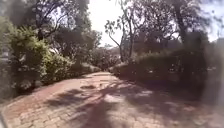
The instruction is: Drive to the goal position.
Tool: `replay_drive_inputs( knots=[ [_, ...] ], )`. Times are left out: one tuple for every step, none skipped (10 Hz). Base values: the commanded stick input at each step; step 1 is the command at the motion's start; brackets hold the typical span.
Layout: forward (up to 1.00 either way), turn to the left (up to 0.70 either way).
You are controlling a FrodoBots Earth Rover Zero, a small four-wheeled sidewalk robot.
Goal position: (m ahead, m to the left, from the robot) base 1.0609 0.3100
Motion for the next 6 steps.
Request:
replay_drive_inputs(
  knots=[
    [0.30,0.00],
    [0.30,0.00],
    [0.30,0.00],
    [0.30,0.00],
    [0.30,0.00],
    [0.30,0.00]
  ],
)
